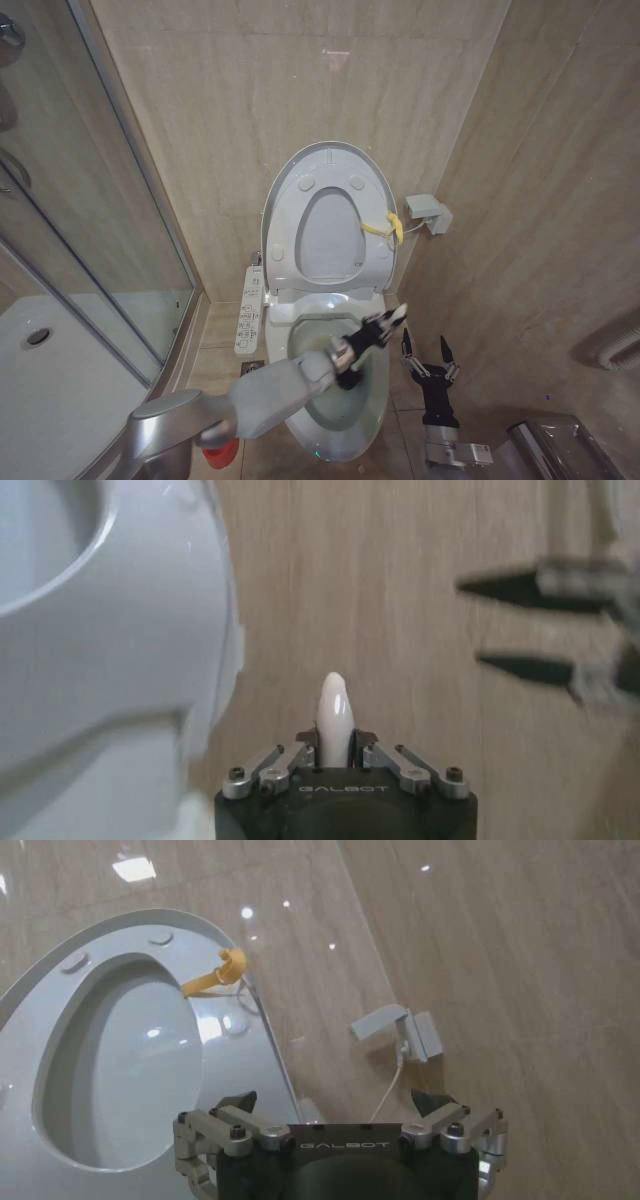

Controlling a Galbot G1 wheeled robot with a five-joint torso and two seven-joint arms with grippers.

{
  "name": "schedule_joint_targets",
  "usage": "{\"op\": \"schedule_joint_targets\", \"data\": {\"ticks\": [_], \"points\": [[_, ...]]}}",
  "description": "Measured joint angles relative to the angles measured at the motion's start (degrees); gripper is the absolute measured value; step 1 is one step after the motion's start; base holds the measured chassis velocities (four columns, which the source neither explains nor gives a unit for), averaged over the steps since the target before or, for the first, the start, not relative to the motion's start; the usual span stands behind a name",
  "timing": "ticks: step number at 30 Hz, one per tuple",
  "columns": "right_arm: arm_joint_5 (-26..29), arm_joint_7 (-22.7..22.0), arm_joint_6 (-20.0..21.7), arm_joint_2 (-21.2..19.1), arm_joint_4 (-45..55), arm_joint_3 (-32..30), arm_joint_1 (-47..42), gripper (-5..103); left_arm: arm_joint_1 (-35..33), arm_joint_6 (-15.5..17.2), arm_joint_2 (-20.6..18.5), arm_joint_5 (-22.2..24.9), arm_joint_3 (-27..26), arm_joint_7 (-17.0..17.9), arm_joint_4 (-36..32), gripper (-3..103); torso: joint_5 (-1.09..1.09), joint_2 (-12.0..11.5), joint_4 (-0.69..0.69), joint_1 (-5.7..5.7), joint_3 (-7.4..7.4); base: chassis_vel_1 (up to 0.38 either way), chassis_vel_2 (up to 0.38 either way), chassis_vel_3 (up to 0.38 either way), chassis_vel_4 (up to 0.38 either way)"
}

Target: Open the toilet lid, clean the toilet bowl with a toilet brush, close the toilet lid, and flush.

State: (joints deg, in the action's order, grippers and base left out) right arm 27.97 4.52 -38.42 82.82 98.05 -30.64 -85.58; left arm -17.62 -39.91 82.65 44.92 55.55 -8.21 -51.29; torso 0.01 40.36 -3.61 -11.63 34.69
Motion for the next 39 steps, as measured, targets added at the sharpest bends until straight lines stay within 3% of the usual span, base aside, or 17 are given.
{"op": "schedule_joint_targets", "data": {"ticks": [6, 11, 14, 20, 23, 28, 32, 39], "points": [[0.12, 0.02, 0.01, 0.10, -0.04, -0.07, 0.15, 100, 0.00, -0.10, 0.51, -0.33, -1.32, 0.09, -0.03, 22, 0.00, 0.00, -0.04, 0.00, 0.00, 0.000, 0.000, 0.000, 0.000], [-0.48, 0.07, 0.02, 1.22, 0.00, 0.56, 0.13, 100, 1.26, -0.13, 4.50, -0.14, -3.40, 0.77, 0.91, 22, -0.02, 0.00, -0.12, 0.00, 0.00, 0.000, 0.000, 0.000, 0.000], [-0.79, 0.20, -0.02, 1.41, 0.04, 0.81, -0.08, 100, 0.24, -0.71, 3.79, -1.36, -2.21, -0.37, 4.26, 22, -0.01, 0.00, -0.04, 0.00, 0.00, 0.000, 0.000, 0.000, 0.000], [-0.73, 0.29, -0.06, 1.20, 0.23, 0.49, -0.26, 100, -0.71, -1.42, 2.50, -2.52, -2.38, -0.88, 5.70, 22, -0.01, 0.00, -0.02, 0.00, 0.00, 0.000, 0.000, 0.000, 0.000], [-0.71, 0.29, -0.07, 1.52, 0.28, 0.36, -0.22, 100, 0.59, -1.44, 5.12, -1.95, -4.11, 0.15, 4.53, 22, -0.01, 0.00, -0.09, 0.00, -0.01, 0.000, 0.000, 0.000, 0.000], [-1.03, 0.34, -0.16, 1.92, 0.47, 0.43, -0.56, 100, 0.97, -1.40, 8.13, -1.89, -4.97, -0.38, 7.14, 22, -0.01, 0.00, -0.10, 0.00, -0.01, 0.000, 0.000, 0.000, 0.000], [-1.14, 0.40, -0.21, 1.96, 0.67, 0.41, -0.74, 100, -0.17, -1.89, 7.62, -3.12, -4.48, -1.92, 10.47, 22, -0.01, 0.00, -0.03, 0.00, 0.00, 0.000, 0.000, 0.000, 0.000], [-1.20, 0.42, -0.23, 2.27, 0.69, 0.28, -0.61, 100, -0.28, -2.20, 7.53, -3.46, -5.12, -1.55, 8.84, 22, 0.00, 0.00, -0.04, 0.00, 0.00, 0.000, 0.000, 0.000, 0.000]]}}
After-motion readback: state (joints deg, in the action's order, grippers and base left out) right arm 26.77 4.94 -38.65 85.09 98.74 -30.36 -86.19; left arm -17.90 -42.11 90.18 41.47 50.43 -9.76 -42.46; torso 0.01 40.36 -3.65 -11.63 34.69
